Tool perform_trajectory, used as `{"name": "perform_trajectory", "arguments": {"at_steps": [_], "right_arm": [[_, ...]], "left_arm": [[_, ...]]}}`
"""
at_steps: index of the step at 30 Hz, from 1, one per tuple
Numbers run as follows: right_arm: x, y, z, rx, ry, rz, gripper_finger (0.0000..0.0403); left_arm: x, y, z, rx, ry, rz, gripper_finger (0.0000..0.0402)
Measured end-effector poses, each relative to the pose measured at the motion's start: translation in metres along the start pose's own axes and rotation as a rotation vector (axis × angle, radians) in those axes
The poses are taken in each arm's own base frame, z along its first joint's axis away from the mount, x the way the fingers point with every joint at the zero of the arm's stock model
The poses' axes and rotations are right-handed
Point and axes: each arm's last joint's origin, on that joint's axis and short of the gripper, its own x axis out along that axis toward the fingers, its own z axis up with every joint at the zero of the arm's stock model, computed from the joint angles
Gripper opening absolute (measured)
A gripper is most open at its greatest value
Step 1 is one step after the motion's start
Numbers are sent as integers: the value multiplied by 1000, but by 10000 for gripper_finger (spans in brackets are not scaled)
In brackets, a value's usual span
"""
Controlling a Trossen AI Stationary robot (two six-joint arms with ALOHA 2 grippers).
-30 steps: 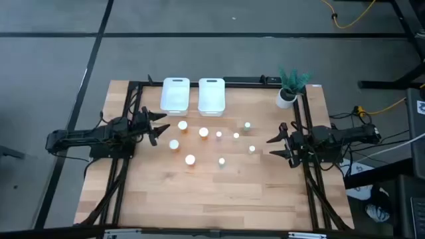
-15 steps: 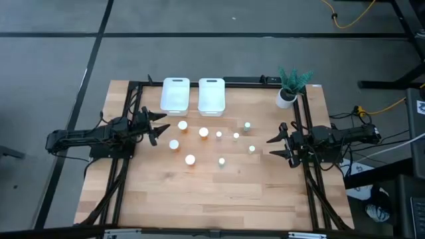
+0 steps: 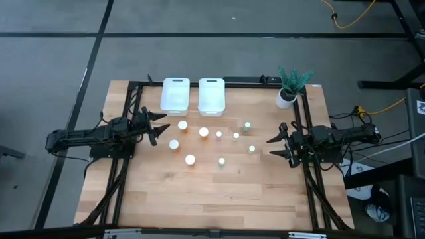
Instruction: Pick and place medicine bottles into bin by pill shape (circle, oval)
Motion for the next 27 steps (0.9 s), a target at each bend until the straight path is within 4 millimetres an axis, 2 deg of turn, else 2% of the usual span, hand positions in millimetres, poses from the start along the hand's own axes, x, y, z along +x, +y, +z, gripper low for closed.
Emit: {"name": "perform_trajectory", "arguments": {"at_steps": [24,27], "right_arm": [[0,0,0,7,0,0,216],[0,0,0,84,-1,0,216]], "left_arm": [[0,0,0,0,0,0,260],[0,0,0,0,1,0,260]]}}
